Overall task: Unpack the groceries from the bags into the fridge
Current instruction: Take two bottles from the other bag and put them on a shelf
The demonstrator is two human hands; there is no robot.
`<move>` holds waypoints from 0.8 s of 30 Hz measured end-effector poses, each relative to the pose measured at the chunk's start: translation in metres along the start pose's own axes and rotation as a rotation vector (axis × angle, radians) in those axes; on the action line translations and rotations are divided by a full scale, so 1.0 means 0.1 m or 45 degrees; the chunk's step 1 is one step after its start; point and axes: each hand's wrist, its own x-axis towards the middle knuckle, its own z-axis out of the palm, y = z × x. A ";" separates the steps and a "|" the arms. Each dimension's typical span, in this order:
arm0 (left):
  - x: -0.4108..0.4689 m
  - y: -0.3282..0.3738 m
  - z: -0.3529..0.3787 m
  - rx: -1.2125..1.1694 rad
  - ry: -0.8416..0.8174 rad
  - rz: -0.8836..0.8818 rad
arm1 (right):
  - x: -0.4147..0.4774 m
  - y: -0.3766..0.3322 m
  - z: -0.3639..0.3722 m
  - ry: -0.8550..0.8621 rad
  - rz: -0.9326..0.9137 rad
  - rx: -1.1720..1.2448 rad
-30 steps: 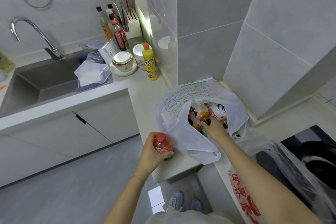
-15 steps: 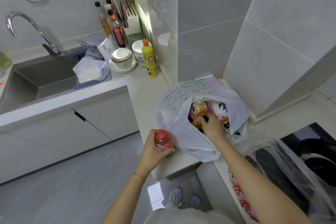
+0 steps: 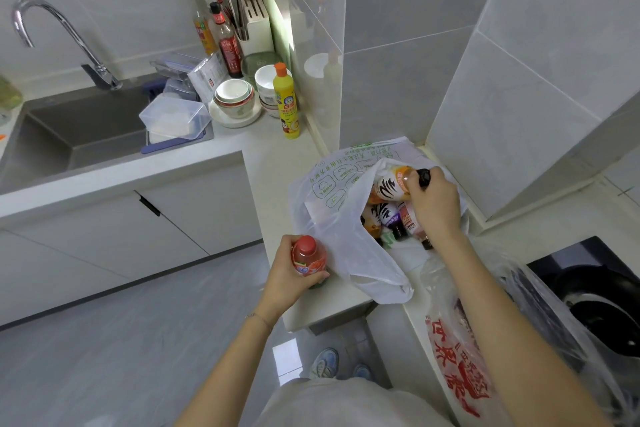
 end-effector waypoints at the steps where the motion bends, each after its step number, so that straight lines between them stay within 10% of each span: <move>1: 0.00 0.00 0.00 -0.002 0.004 -0.001 | 0.01 0.00 -0.04 0.004 -0.023 -0.019; 24: 0.16 0.11 0.18 0.060 0.146 -0.016 | -0.16 -0.05 -0.42 0.116 -0.343 -0.178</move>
